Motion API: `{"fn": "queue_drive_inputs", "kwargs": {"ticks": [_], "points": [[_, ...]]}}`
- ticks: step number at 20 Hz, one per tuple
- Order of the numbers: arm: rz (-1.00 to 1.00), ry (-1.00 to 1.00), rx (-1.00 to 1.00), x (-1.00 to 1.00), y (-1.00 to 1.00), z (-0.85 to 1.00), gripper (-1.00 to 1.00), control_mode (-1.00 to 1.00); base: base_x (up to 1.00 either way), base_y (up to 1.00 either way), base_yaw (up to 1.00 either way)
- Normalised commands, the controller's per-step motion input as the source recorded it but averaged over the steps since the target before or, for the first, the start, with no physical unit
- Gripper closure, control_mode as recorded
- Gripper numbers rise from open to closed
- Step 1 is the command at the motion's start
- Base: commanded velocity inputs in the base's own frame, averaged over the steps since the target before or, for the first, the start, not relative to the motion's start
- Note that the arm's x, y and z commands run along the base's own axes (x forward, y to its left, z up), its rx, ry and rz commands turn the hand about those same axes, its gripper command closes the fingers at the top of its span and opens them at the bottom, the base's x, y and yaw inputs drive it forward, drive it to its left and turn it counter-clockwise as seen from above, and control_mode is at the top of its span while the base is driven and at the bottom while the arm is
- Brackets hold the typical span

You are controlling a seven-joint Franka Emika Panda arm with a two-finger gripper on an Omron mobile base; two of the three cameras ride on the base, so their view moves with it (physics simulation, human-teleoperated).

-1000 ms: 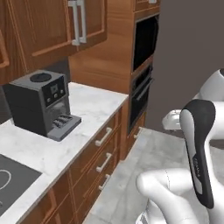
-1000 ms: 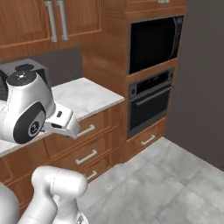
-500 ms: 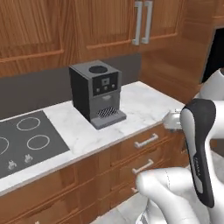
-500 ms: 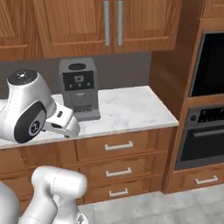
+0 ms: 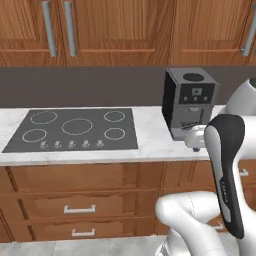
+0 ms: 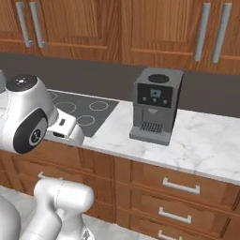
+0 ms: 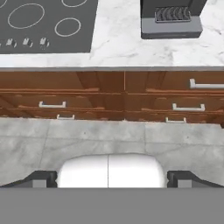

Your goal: Navigate to the coffee machine.

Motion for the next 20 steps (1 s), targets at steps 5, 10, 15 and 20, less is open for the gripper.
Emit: {"fn": "queue_drive_inputs", "kwargs": {"ticks": [5,10,15,20], "points": [[0.0,0.0,0.0,0.0,0.0,0.0,-1.0,1.0,0.07,-0.84,0.14],[0.0,0.0,0.0,0.0,0.0,0.0,-1.0,1.0,0.1,-0.7,-0.01],[0.0,0.0,0.0,0.0,0.0,0.0,-1.0,1.0,0.47,0.02,-0.06],[0.0,0.0,0.0,0.0,0.0,0.0,-1.0,1.0,0.56,0.34,-0.07]]}}
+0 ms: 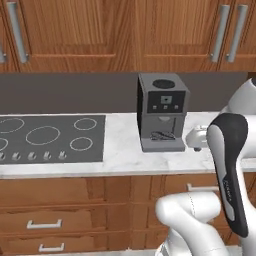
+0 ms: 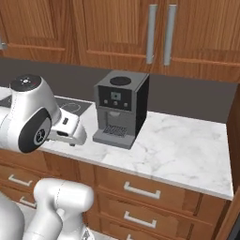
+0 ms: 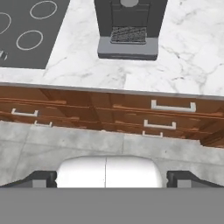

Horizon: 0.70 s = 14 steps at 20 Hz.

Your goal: Navigate to the coffee machine.

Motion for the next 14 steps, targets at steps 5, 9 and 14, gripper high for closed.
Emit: {"fn": "queue_drive_inputs", "kwargs": {"ticks": [5,9,14], "points": [[0.0,0.0,0.0,0.0,0.0,0.0,-1.0,1.0,0.47,0.16,-0.15],[0.0,0.0,0.0,0.0,0.0,0.0,-1.0,1.0,0.37,0.12,-0.21],[0.0,0.0,0.0,0.0,0.0,0.0,-1.0,1.0,0.45,0.11,-0.23]]}}
